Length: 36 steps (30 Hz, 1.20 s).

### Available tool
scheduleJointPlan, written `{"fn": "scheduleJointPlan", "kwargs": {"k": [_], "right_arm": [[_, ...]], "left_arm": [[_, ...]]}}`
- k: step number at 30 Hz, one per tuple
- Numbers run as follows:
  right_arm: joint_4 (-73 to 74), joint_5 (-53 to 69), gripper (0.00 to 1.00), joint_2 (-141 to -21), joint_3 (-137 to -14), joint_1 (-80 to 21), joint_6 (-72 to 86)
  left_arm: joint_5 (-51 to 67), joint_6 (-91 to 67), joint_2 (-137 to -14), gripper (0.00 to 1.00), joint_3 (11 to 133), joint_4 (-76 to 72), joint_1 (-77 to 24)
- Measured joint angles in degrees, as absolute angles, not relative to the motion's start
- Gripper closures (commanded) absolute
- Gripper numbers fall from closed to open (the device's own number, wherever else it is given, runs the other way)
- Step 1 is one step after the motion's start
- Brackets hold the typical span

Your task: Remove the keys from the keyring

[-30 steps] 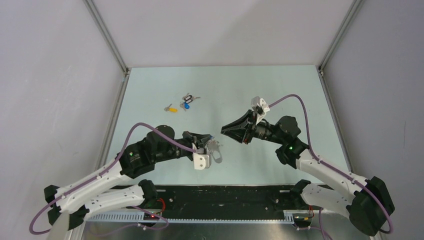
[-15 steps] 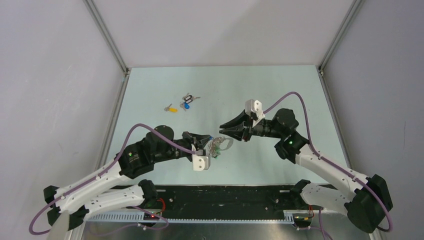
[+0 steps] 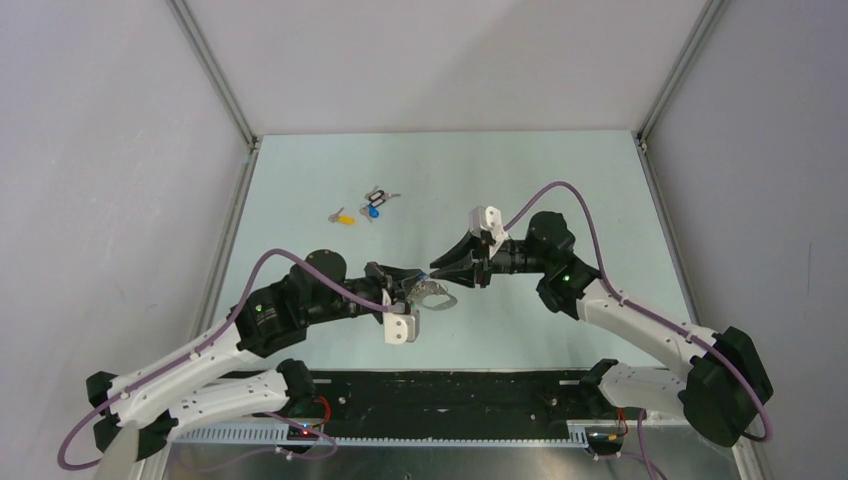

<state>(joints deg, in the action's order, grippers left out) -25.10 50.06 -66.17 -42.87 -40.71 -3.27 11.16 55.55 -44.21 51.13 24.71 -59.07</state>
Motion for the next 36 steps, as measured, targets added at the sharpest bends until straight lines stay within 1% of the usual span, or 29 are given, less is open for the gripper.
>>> {"fn": "scheduleJointPlan", "kwargs": {"k": [14, 16, 17, 18, 20, 21, 24, 27, 30, 34, 36], "right_arm": [[-21.78, 52.05, 0.72, -66.17, -43.68, -42.81, -4.54], [-21.82, 52.25, 0.78, -66.26, -44.16, -43.16, -4.54], [-21.82, 52.42, 0.85, -66.46, -44.49, -43.4, -4.54], [-21.87, 52.47, 0.89, -66.76, -44.86, -43.64, -4.56], [-21.89, 52.53, 0.93, -67.33, -45.39, -43.92, -4.62], [-21.93, 52.58, 0.93, -67.57, -45.58, -43.97, -4.54], [-21.71, 52.56, 0.86, -67.68, -45.8, -44.03, -4.58], [-20.95, 52.4, 0.84, -67.68, -45.89, -44.07, -4.86], [-20.36, 52.38, 0.79, -67.68, -45.89, -44.12, -5.04], [-20.4, 52.56, 0.78, -67.68, -45.89, -44.18, -4.91], [-20.49, 52.71, 0.79, -67.68, -45.89, -44.21, -4.67]], "left_arm": [[11.75, 56.38, -44.21, 1.0, 51.13, 24.71, -59.07], [11.92, 56.6, -44.21, 1.0, 51.2, 24.73, -59.07], [12.01, 56.62, -44.21, 1.0, 51.24, 24.71, -59.07], [12.14, 56.64, -44.21, 1.0, 51.42, 24.82, -59.07], [12.23, 56.69, -44.21, 1.0, 51.83, 24.88, -59.07], [12.21, 56.69, -44.18, 1.0, 52.03, 24.97, -59.07], [12.21, 57.04, -44.12, 1.0, 52.1, 25.08, -59.07], [12.19, 57.08, -44.1, 1.0, 52.1, 25.43, -59.07], [12.21, 57.08, -43.97, 1.0, 52.1, 25.5, -59.07], [12.21, 57.08, -43.64, 1.0, 52.1, 25.56, -59.07], [12.21, 57.08, -43.46, 1.0, 52.1, 25.65, -59.07]]}}
